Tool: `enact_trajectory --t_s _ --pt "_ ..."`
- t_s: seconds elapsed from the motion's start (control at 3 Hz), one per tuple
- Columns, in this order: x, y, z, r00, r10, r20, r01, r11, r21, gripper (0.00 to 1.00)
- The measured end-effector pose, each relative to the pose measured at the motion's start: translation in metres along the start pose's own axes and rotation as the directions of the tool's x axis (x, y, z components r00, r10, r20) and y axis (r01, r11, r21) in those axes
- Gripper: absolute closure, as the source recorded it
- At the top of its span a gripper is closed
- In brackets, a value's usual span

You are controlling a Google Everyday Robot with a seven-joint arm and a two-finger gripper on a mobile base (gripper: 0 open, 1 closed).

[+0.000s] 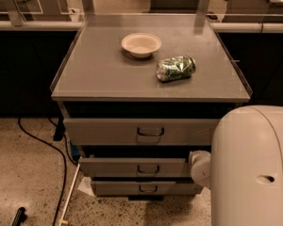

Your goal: Open middle drawer

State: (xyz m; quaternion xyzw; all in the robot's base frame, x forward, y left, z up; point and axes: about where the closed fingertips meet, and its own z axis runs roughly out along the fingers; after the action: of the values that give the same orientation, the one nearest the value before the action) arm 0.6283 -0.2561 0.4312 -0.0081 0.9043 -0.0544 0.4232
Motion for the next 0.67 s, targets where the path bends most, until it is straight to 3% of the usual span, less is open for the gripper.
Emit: enact_trajectory --t_s 0.33,0.67 --pt "-0.001 0.000 0.000 1.000 -0.001 -0.002 0.001 1.0000 0.001 1.00" --pt "0.011 0.000 -0.001 0.997 -0.009 -0.070 0.007 0.9996 -0.028 1.00"
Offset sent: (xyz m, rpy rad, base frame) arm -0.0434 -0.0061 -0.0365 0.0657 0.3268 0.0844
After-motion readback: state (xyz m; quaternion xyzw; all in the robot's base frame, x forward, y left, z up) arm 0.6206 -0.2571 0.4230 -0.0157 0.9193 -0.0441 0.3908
